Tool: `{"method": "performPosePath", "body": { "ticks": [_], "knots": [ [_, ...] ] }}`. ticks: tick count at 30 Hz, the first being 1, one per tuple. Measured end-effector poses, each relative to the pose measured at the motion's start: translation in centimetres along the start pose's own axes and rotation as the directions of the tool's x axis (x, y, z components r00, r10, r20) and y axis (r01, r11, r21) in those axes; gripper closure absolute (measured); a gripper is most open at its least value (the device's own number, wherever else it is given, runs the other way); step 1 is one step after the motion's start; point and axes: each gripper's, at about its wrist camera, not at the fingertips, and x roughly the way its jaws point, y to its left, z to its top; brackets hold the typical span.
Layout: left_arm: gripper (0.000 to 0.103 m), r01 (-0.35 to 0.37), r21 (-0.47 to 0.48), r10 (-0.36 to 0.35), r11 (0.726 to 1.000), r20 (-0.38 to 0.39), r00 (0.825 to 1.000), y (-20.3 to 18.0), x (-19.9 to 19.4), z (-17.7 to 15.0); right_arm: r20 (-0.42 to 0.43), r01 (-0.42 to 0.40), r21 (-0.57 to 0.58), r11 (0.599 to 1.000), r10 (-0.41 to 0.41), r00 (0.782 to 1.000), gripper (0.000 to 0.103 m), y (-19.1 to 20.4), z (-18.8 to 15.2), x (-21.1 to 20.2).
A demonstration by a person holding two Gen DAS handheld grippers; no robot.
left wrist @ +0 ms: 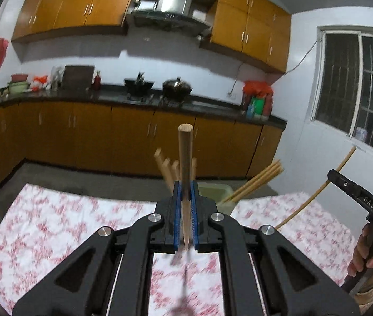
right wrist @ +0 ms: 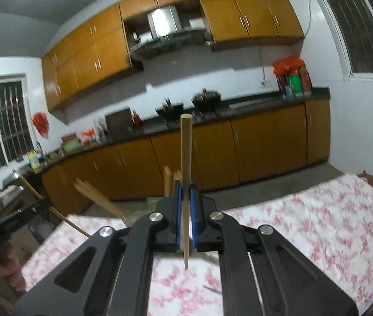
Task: Organize utensils
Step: 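Lift both chopsticks upright and carry them over the green holder, then open both tools to drop the chopsticks into the holder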
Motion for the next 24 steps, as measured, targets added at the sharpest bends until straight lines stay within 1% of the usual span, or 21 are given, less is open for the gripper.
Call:
{"method": "performPosePath", "body": {
  "ticks": [6, 10, 12, 18, 21, 24],
  "knots": [
    [0.096, 0.007, -0.003, -0.006, 1.000, 0.117, 0.993, -1.5, -0.1, 3.0, 0.106, -0.046, -0.001, 0.999, 0.045, 0.993, 0.095, 1.6, 2.9, 0.4],
    [0.096, -0.009, -0.016, 0.012, 1.000, 0.172, 0.985, -1.8, 0.9, 4.4, 0.140, -0.066, 0.005, 0.998, 0.064, 0.988, 0.095, 2.1, 3.7, 1.8],
    [0.096, -0.027, -0.009, 0.028, 1.000, 0.185, 0.982, -2.0, 1.7, 4.5, 0.142, -0.065, -0.001, 0.998, 0.064, 0.988, 0.095, 2.2, 3.7, 2.9],
    [0.096, -0.052, -0.006, 0.052, 0.999, 0.192, 0.980, -1.9, 4.3, 3.5, 0.113, -0.052, -0.028, 0.998, 0.055, 0.992, 0.095, 3.1, 2.9, 6.4],
    [0.096, -0.058, 0.010, 0.054, 0.998, 0.213, 0.975, -2.2, 5.0, 3.6, 0.098, -0.043, -0.047, 0.998, 0.047, 0.994, 0.095, 3.5, 2.5, 7.7],
    [0.096, -0.053, 0.025, 0.046, 0.998, 0.211, 0.976, -2.6, 5.7, 3.4, 0.079, -0.037, -0.048, 0.998, 0.041, 0.996, 0.095, 3.3, 2.2, 8.7]
  ]
}}
